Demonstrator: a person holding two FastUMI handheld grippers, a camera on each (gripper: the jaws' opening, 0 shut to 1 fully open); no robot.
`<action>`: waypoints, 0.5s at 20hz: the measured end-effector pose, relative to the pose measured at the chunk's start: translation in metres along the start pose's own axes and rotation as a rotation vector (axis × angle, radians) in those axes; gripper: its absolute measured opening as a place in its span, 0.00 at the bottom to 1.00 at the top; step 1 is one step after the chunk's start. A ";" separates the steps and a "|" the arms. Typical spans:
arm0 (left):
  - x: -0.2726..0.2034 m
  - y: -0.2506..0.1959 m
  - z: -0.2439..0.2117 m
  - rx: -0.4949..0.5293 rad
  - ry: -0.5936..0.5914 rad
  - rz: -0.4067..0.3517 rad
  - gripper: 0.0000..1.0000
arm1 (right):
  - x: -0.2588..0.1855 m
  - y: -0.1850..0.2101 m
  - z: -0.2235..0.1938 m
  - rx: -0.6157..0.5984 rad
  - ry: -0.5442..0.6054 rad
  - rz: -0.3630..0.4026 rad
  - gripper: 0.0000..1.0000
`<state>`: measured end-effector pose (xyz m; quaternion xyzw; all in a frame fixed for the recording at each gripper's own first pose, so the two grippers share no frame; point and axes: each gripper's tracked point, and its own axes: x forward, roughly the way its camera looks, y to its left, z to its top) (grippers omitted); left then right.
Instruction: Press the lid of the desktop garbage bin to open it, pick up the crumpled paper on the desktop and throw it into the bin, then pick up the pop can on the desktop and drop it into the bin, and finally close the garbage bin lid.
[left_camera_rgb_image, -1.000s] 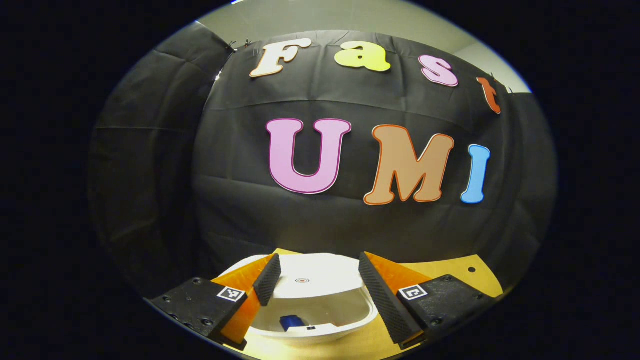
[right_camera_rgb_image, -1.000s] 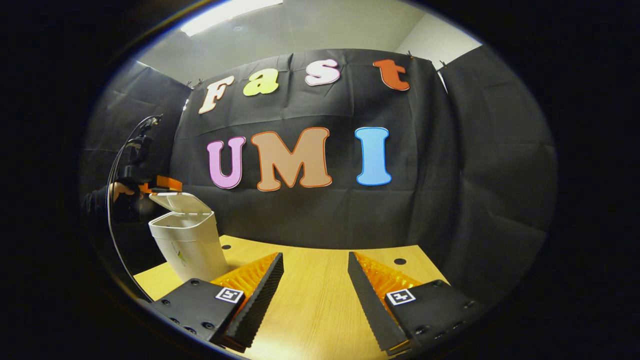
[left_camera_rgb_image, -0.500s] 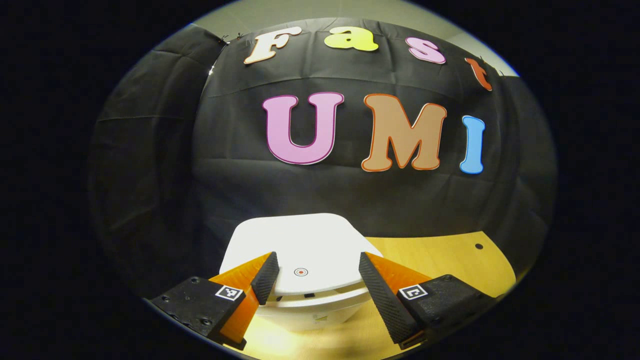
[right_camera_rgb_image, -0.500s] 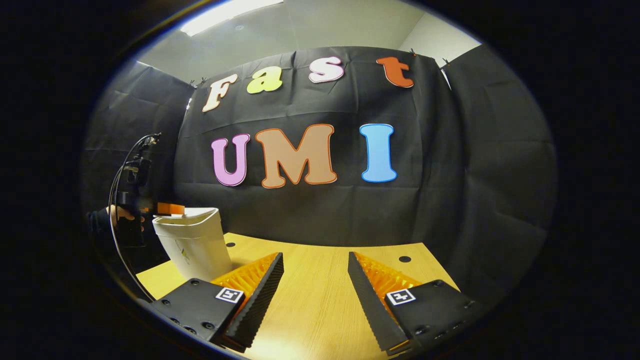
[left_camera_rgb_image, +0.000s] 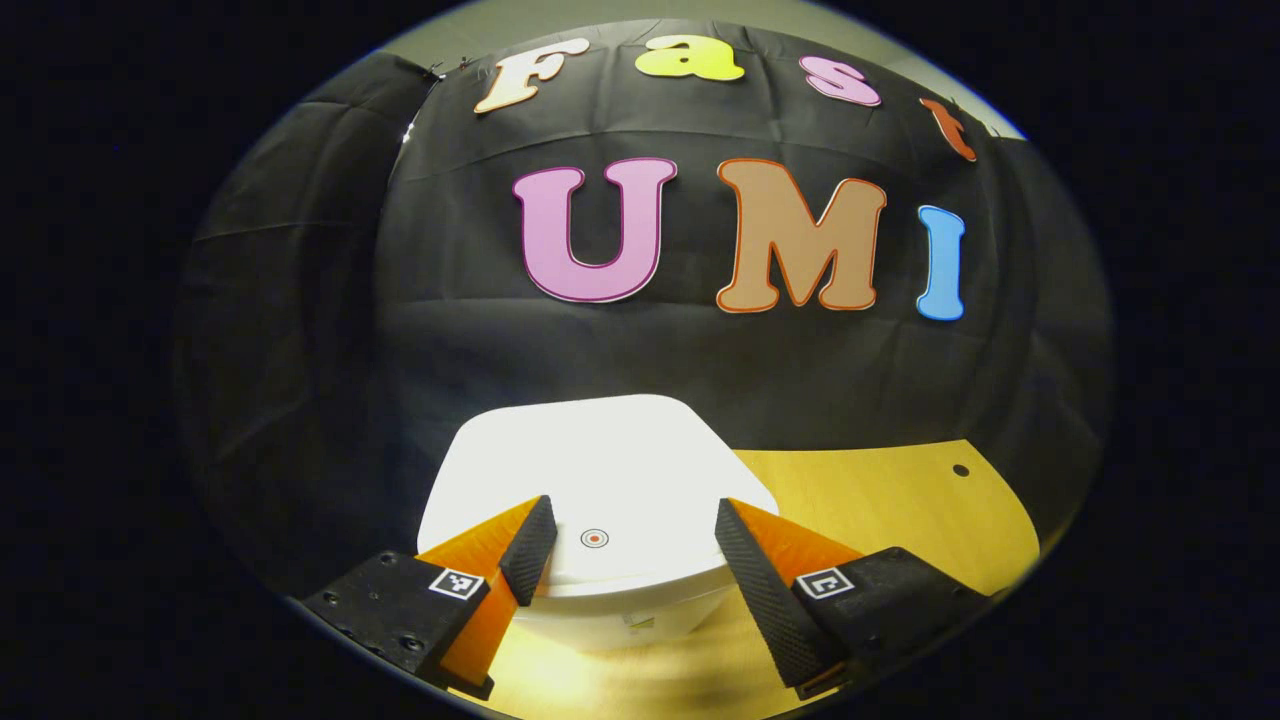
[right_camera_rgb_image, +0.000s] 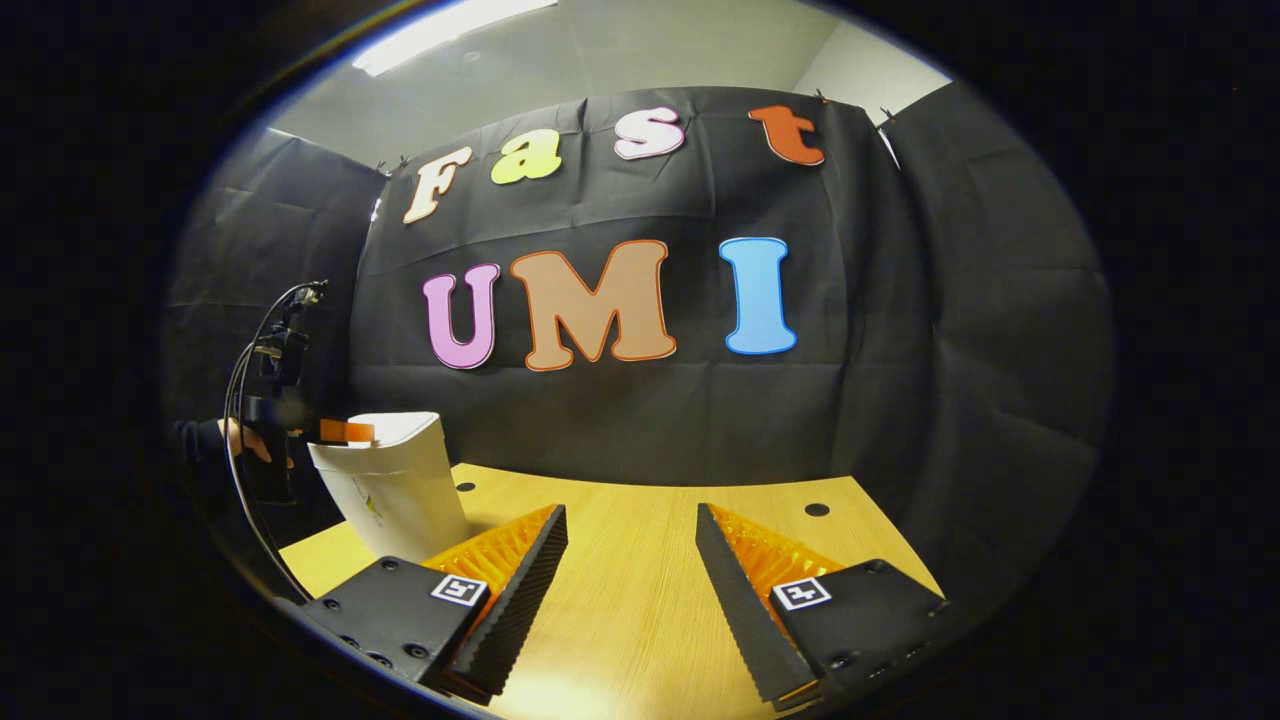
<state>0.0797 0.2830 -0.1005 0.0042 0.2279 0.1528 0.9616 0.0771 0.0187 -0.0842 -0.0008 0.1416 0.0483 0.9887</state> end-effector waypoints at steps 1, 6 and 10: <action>-0.001 -0.003 0.003 0.025 -0.026 -0.012 0.97 | -0.002 -0.001 0.001 0.001 -0.001 -0.002 0.88; -0.013 -0.018 0.046 0.050 -0.192 0.001 0.94 | -0.007 -0.015 0.022 0.018 -0.041 -0.026 0.88; -0.048 -0.045 0.096 0.079 -0.373 -0.024 0.93 | -0.018 -0.023 0.043 0.019 -0.093 -0.046 0.88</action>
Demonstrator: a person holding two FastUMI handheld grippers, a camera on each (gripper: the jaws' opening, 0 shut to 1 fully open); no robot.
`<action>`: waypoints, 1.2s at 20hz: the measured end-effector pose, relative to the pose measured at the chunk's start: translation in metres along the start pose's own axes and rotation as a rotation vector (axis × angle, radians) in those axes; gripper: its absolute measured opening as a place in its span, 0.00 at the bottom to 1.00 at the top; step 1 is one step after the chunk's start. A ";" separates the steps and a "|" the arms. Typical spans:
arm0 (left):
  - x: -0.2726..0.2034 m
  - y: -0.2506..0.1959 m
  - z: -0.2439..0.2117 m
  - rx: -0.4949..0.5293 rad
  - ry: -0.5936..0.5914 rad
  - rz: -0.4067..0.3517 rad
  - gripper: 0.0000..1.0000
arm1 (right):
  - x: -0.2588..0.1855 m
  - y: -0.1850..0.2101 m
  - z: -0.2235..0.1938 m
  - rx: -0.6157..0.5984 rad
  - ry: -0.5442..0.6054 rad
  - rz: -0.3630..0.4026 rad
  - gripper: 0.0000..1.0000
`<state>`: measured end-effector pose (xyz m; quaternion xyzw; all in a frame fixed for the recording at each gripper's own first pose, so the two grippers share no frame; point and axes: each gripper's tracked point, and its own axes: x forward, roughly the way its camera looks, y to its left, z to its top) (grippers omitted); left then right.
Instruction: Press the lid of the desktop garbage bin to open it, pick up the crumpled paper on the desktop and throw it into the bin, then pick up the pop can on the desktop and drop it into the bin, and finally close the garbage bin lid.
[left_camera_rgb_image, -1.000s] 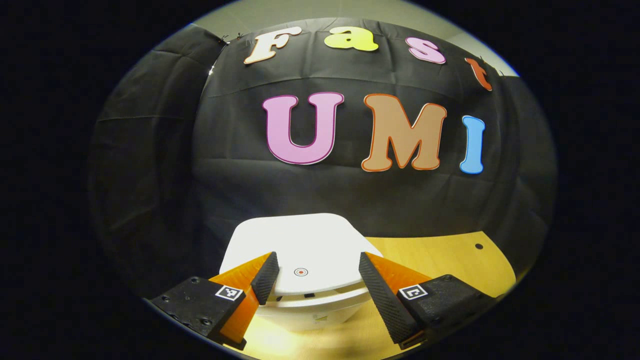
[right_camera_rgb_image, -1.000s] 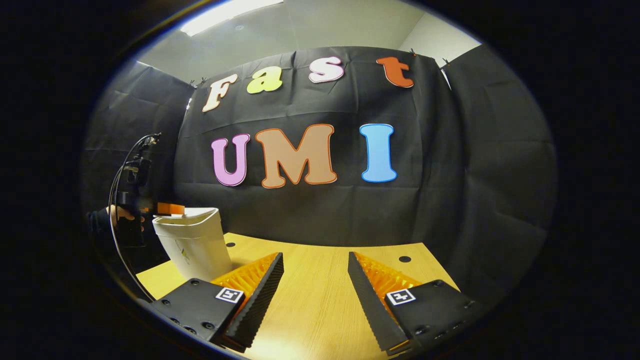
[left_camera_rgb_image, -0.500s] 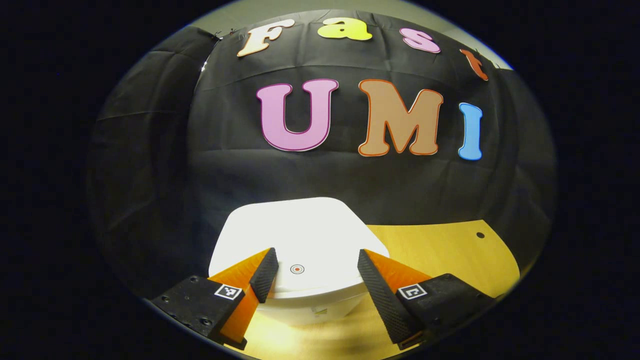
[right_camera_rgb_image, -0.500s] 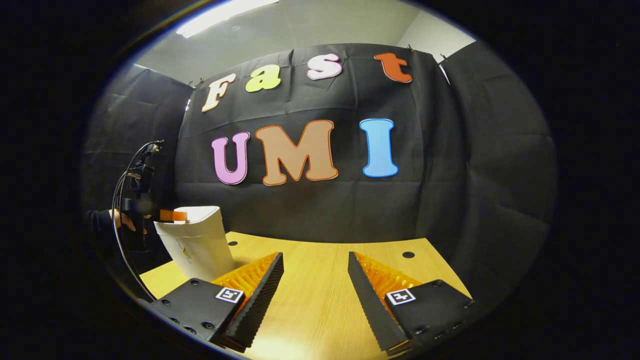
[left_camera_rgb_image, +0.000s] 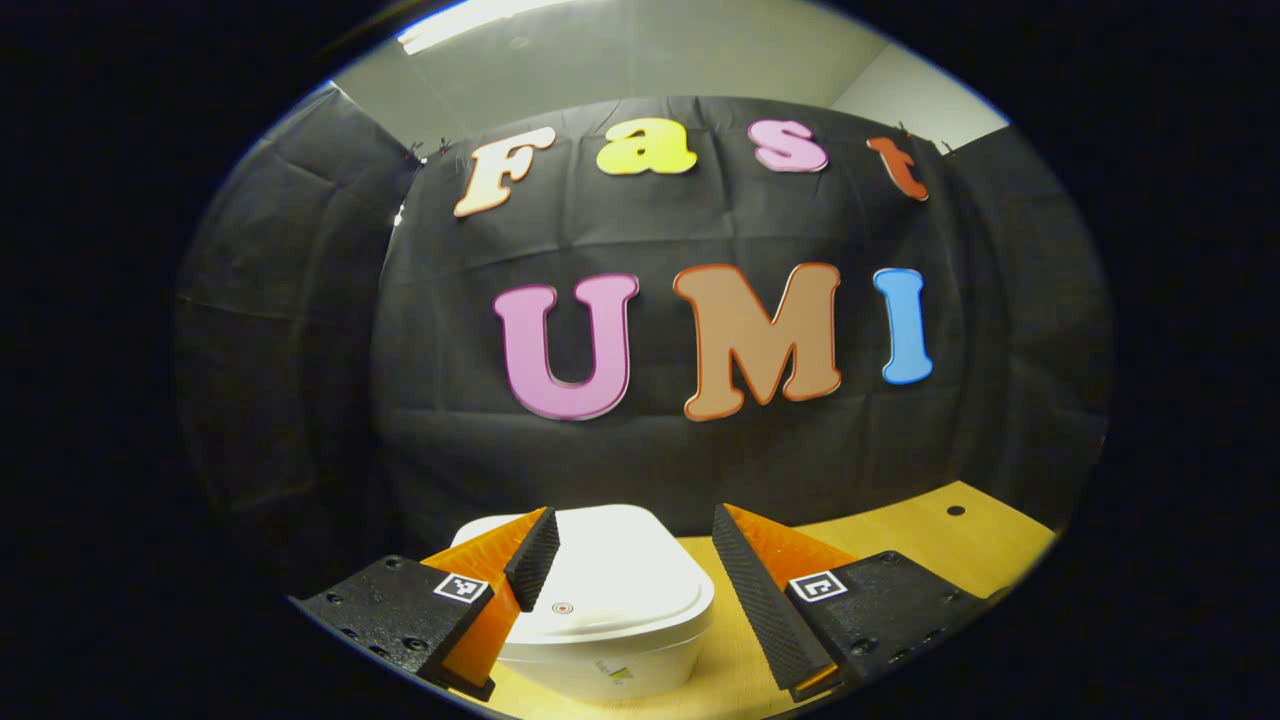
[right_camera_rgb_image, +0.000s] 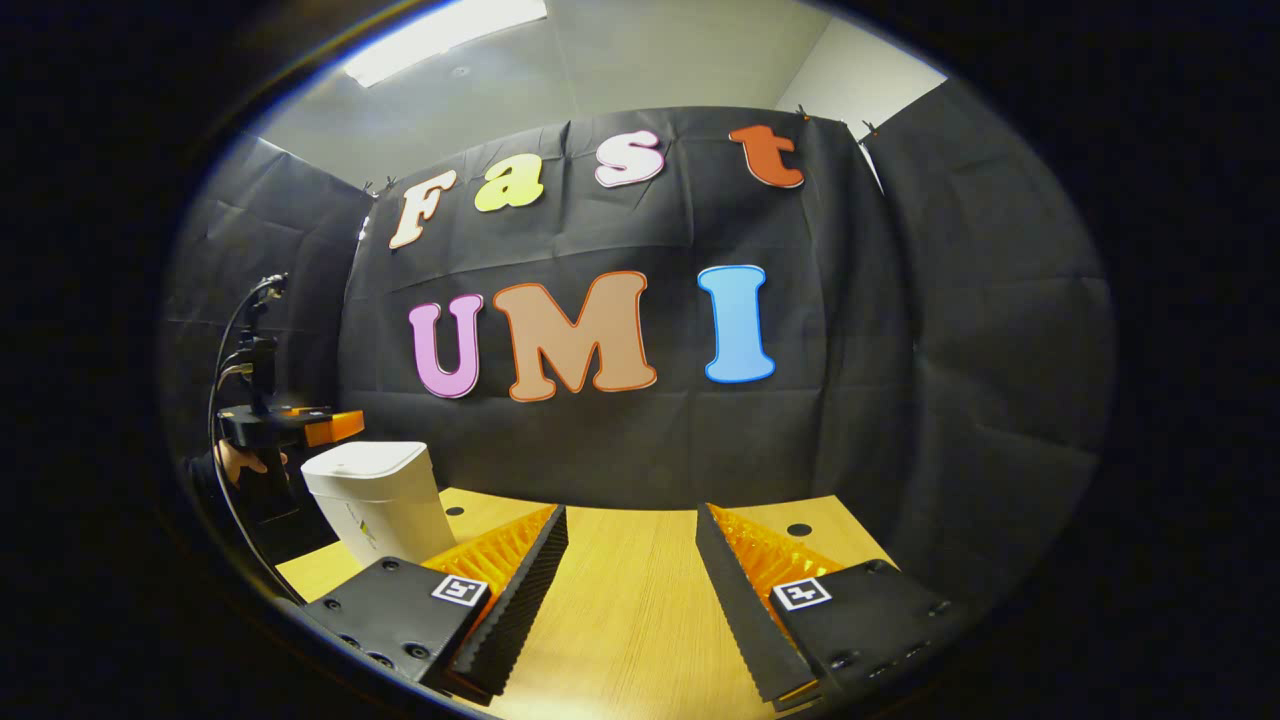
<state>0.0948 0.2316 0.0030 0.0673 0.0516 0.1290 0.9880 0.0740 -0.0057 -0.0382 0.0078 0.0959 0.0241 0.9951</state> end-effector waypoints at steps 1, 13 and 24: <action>-0.008 -0.008 0.011 -0.018 -0.036 -0.005 0.93 | -0.001 -0.002 0.004 -0.001 -0.010 -0.005 0.88; -0.141 -0.151 0.049 -0.183 -0.206 -0.064 0.92 | -0.046 -0.028 0.022 0.048 -0.120 0.073 0.89; -0.180 -0.215 0.032 -0.157 -0.118 -0.249 0.94 | -0.077 -0.031 0.034 0.055 -0.171 -0.005 0.95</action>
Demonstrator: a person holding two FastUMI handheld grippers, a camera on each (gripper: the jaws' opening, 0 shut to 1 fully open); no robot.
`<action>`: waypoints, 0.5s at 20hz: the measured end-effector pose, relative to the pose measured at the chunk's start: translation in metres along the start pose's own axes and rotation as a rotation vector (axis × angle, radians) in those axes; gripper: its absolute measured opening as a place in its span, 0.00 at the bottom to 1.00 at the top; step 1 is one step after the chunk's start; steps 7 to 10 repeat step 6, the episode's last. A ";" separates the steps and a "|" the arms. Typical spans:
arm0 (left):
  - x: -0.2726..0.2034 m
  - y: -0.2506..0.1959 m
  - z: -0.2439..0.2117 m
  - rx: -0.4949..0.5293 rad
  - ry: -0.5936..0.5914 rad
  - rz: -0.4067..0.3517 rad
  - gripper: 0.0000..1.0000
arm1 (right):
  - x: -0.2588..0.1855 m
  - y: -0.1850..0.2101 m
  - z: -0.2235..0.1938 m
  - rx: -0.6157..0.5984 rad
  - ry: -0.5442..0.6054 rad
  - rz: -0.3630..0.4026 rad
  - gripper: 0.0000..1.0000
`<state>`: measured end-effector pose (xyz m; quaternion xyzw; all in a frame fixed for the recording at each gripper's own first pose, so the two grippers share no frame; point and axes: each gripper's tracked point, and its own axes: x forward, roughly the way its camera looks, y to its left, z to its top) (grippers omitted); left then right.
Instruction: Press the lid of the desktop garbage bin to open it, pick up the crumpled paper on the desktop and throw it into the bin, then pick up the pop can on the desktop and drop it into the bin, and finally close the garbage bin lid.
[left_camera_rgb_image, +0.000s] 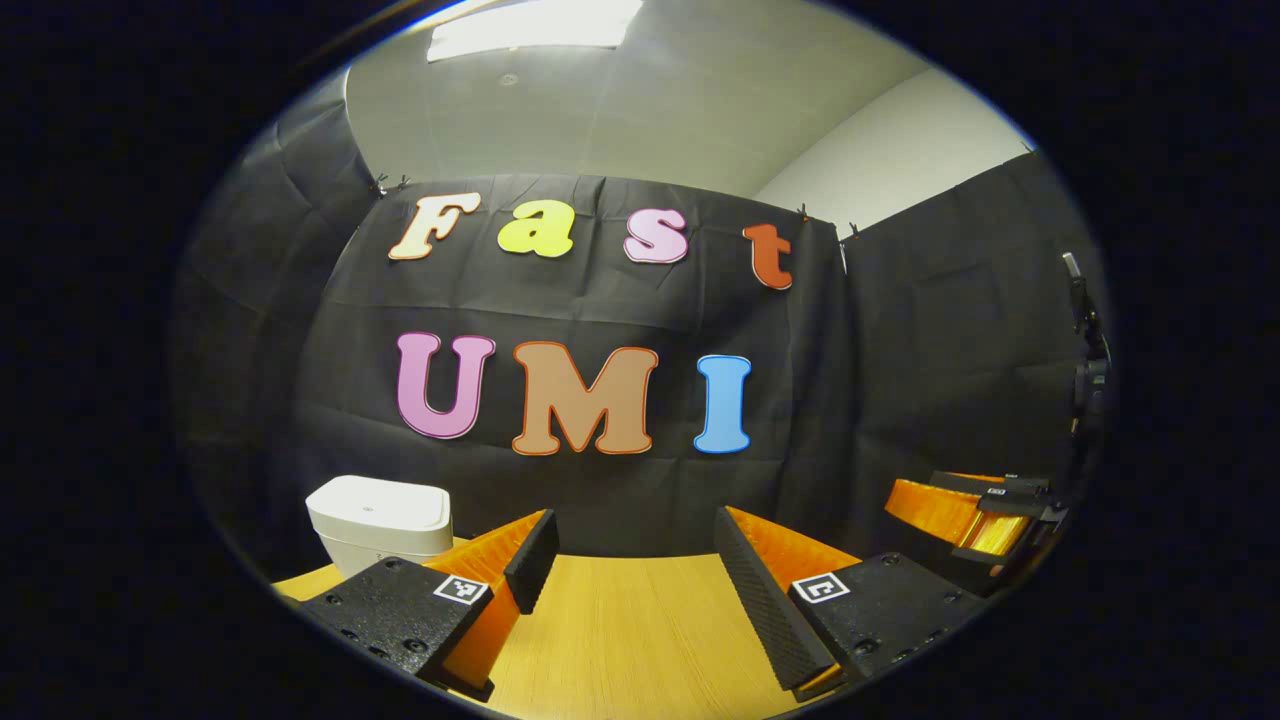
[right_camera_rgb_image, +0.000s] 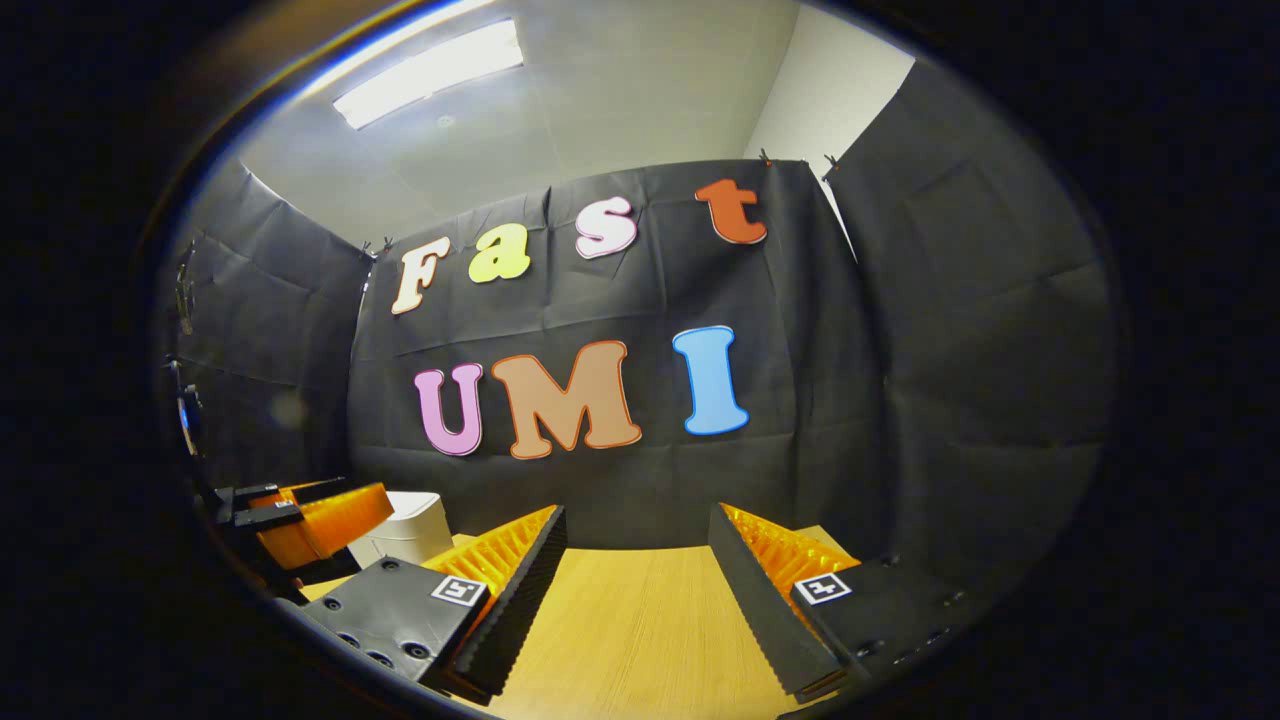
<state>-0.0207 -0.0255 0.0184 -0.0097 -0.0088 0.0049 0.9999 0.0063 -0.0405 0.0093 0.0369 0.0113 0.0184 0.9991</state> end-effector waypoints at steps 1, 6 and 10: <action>0.001 0.003 -0.001 0.001 0.005 -0.008 0.94 | -0.002 0.003 -0.001 -0.002 -0.001 -0.005 0.95; 0.001 0.001 -0.004 0.011 0.019 -0.061 0.94 | -0.011 0.016 -0.002 -0.019 0.008 -0.020 0.95; 0.001 0.001 -0.004 0.011 0.019 -0.061 0.94 | -0.011 0.016 -0.002 -0.019 0.008 -0.020 0.95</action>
